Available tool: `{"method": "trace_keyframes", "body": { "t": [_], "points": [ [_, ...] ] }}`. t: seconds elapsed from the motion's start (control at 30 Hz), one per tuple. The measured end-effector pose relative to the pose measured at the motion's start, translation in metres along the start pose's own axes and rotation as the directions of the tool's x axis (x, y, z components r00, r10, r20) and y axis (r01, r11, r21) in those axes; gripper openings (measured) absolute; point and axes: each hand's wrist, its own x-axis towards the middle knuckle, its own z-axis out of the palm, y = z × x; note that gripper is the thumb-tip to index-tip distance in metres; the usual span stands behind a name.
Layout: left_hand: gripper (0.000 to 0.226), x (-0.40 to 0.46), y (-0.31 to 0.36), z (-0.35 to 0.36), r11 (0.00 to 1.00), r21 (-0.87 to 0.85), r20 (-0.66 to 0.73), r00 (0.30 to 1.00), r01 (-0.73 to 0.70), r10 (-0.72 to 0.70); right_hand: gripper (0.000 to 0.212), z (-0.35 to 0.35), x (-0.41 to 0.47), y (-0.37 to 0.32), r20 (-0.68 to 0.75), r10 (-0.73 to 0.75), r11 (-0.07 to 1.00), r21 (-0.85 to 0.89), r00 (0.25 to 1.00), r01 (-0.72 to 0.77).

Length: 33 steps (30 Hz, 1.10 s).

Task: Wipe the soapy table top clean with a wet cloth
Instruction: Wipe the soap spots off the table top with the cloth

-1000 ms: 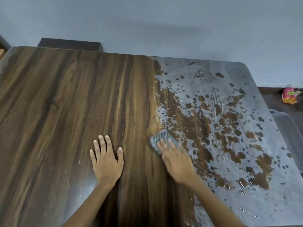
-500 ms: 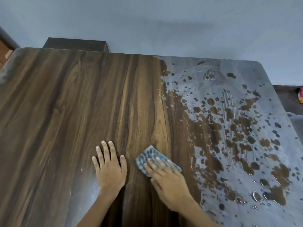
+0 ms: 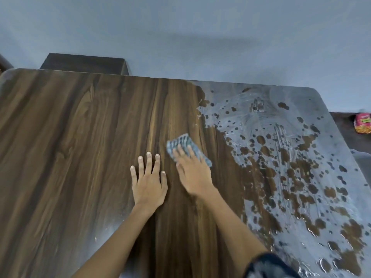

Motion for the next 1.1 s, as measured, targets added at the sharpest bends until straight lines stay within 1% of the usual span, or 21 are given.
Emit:
{"method": "trace_keyframes", "body": {
  "t": [0.07,0.13,0.2,0.23,0.33,0.4,0.43,0.47,0.5,0.53,0.57,0.6,0.63,0.67,0.7,0.73,0.8,0.9,1.0,1.03,1.1],
  "points": [
    [0.063,0.016,0.000,-0.001,1.000,-0.009,-0.001,1.000,-0.004,0.004,0.046,0.005,-0.042,0.003,0.007,-0.083,0.997,-0.002,0.997,0.083],
    [0.055,0.030,0.000,0.001,1.000,-0.025,-0.007,1.000,-0.006,0.006,0.046,0.005,-0.074,0.017,0.012,-0.054,0.999,0.006,0.998,0.054],
    [0.053,0.043,0.003,0.004,0.999,-0.048,-0.023,1.000,-0.004,0.003,0.047,-0.002,-0.074,0.041,0.012,0.004,1.000,-0.023,1.000,-0.004],
    [0.054,0.049,0.005,0.005,0.999,-0.050,-0.032,0.999,-0.007,0.006,0.048,-0.007,-0.061,0.053,0.021,0.048,0.999,-0.025,0.999,-0.047],
    [0.053,0.069,0.012,0.008,0.999,-0.041,-0.043,0.999,-0.031,0.029,0.050,-0.024,0.014,0.077,-0.066,0.190,0.980,-0.054,0.980,-0.194],
    [0.052,0.084,0.014,0.005,0.996,-0.057,-0.054,0.996,-0.070,0.067,0.051,-0.034,0.071,0.075,-0.050,0.285,0.958,-0.024,0.957,-0.286],
    [0.050,0.092,0.014,0.003,0.991,-0.082,-0.073,0.993,-0.101,0.095,0.051,-0.035,0.092,0.068,-0.039,0.298,0.954,-0.017,0.954,-0.299],
    [0.048,0.100,0.014,0.001,0.981,-0.147,-0.099,0.988,-0.129,0.115,0.052,-0.034,0.106,0.058,-0.045,0.283,0.959,-0.017,0.958,-0.284],
    [0.046,0.107,0.011,-0.003,0.954,-0.269,-0.125,0.987,-0.135,0.104,0.052,-0.029,0.112,0.045,-0.057,0.239,0.971,-0.017,0.969,-0.240],
    [0.043,0.112,0.008,-0.007,0.895,-0.431,-0.154,0.987,-0.113,0.051,0.052,-0.023,0.109,0.032,-0.060,0.170,0.985,-0.011,0.984,-0.170],
    [0.040,0.116,0.004,-0.010,0.806,-0.585,-0.187,0.982,-0.090,-0.026,0.051,-0.016,0.098,0.018,-0.053,0.083,0.997,0.005,0.995,-0.083],
    [0.038,0.118,-0.001,-0.013,0.724,-0.685,-0.222,0.970,-0.084,-0.098,0.051,-0.009,0.081,0.006,-0.043,-0.002,1.000,0.024,0.999,0.003],
    [0.037,0.119,-0.004,-0.015,0.680,-0.728,-0.244,0.960,-0.087,-0.138,0.050,-0.005,0.060,-0.002,-0.024,-0.070,0.997,0.037,0.997,0.071],
    [0.036,0.119,-0.005,-0.015,0.675,-0.732,-0.250,0.959,-0.095,-0.136,0.049,0.000,0.037,-0.007,-0.002,-0.127,0.991,0.033,0.992,0.127],
    [0.036,0.118,-0.006,-0.013,0.694,-0.712,-0.248,0.963,-0.106,-0.108,0.048,0.003,0.015,-0.006,0.006,-0.171,0.985,0.011,0.985,0.171],
    [0.037,0.118,-0.004,-0.011,0.737,-0.666,-0.242,0.968,-0.112,-0.071,0.047,0.005,-0.005,-0.001,0.009,-0.196,0.980,-0.009,0.980,0.197],
    [0.042,0.117,-0.001,-0.004,0.847,-0.516,-0.249,0.969,-0.129,-0.004,0.048,0.004,-0.029,0.017,0.013,-0.183,0.983,-0.014,0.983,0.183],
    [0.048,0.118,0.004,0.001,0.943,-0.305,-0.223,0.973,-0.134,0.066,0.050,-0.014,-0.010,0.057,-0.015,-0.030,0.998,-0.055,0.999,0.029],
    [0.056,0.118,0.005,0.005,0.983,-0.130,-0.168,0.980,-0.132,0.110,0.051,-0.036,0.061,0.095,-0.060,0.173,0.983,-0.054,0.983,-0.177],
    [0.059,0.118,0.006,0.006,0.986,-0.100,-0.158,0.980,-0.135,0.118,0.051,-0.042,0.089,0.102,-0.081,0.233,0.971,-0.043,0.969,-0.237],
    [0.063,0.116,0.008,0.005,0.985,-0.102,-0.152,0.981,-0.138,0.122,0.051,-0.050,0.139,0.098,-0.079,0.318,0.947,-0.024,0.945,-0.320]
  ]
}}
